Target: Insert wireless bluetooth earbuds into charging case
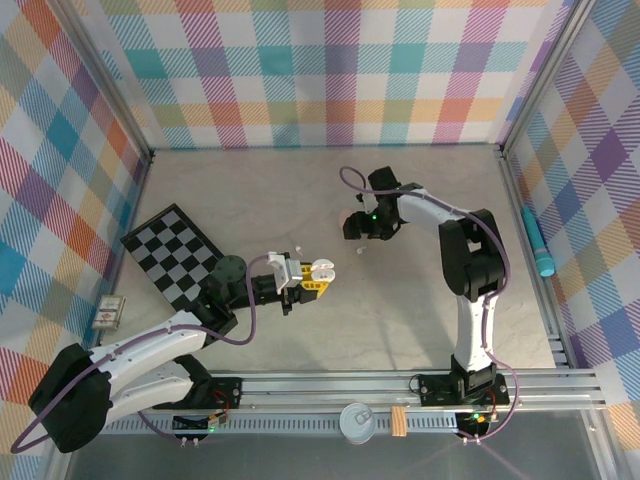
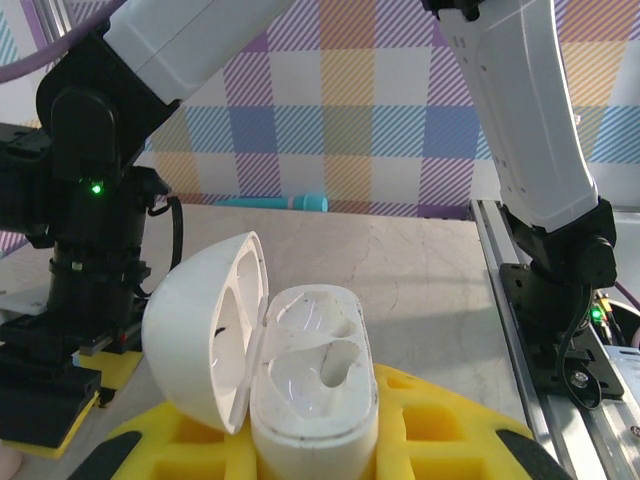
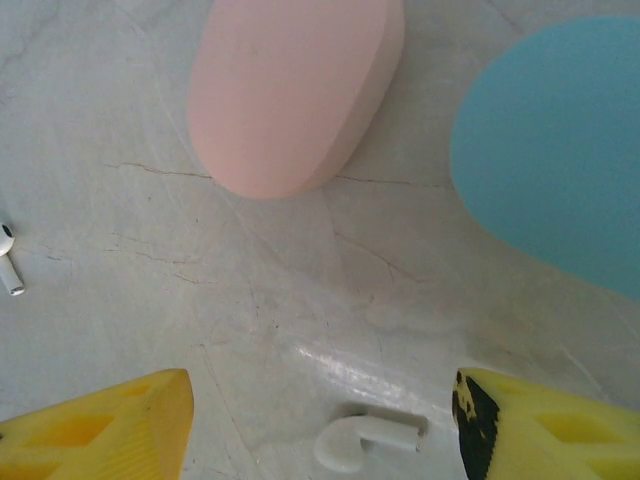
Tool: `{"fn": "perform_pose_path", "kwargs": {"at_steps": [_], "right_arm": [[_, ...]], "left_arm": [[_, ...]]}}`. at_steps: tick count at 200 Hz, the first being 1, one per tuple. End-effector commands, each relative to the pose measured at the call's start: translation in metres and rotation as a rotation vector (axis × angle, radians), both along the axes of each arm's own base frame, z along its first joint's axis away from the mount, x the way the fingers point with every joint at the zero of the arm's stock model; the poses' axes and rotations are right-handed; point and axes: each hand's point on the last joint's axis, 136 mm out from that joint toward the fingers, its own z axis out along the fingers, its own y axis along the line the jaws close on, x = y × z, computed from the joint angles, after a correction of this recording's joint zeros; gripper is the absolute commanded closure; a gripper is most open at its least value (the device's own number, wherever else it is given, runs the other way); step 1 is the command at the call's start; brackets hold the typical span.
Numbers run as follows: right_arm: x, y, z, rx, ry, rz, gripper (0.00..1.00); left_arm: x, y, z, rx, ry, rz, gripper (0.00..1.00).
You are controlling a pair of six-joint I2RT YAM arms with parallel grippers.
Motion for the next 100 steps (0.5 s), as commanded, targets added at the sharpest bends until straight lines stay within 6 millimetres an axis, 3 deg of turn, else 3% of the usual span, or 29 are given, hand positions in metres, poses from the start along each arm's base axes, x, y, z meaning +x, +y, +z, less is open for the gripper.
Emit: {"fn": "perform_pose_path", "kwargs": {"at_steps": [1,100], "right_arm": [[-0.005,0.01,-0.003,0.031,0.032,0.04,0.32],[-0.054,0.008,-0.009,0.006,0.07,0.103,0.31]], "left_arm": [[-0.008,0.0,0.011,-0.032,-0.033,-0.028,0.95],[-0.013,0.0,0.014,-0.022,-0.028,-0.052,0.95]]}}
